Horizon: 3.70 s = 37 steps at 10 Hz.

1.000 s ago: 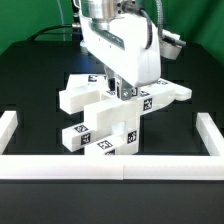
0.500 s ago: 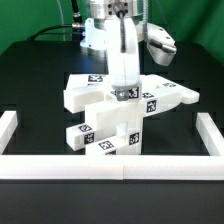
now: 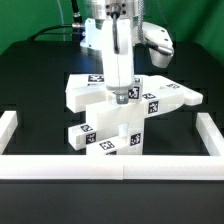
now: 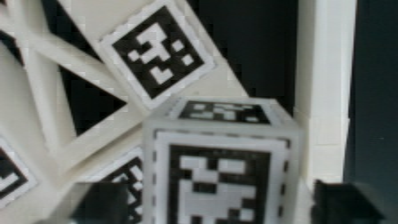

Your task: Assemble chair

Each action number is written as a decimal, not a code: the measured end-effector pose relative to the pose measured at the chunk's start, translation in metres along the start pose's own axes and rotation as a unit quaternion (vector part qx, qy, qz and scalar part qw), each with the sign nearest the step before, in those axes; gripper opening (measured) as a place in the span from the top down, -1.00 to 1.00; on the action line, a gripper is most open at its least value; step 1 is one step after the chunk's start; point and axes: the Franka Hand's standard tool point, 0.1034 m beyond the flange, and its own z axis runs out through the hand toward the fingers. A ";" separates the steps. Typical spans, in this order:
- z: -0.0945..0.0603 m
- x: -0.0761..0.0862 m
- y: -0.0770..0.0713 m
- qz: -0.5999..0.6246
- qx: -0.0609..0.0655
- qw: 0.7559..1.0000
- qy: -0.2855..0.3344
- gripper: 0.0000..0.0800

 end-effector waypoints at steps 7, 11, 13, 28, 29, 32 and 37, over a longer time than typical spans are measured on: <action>0.000 -0.009 0.000 -0.295 -0.011 0.956 0.001 -0.62; 0.000 -0.011 0.001 -0.444 -0.026 0.895 0.010 -0.62; 0.001 -0.013 0.001 -0.486 -0.026 0.873 0.009 -0.62; 0.001 -0.007 0.001 -0.614 -0.034 0.788 0.013 0.33; 0.001 -0.007 0.001 -0.587 -0.034 0.809 0.014 0.33; 0.001 -0.007 0.001 -0.515 -0.032 0.857 0.016 0.33; 0.001 -0.010 0.001 -0.334 -0.028 0.942 0.021 0.32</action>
Offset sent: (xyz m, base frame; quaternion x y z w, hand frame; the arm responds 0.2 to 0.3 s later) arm 0.0044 0.0056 0.0026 -0.0259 0.0104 -0.2320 0.9723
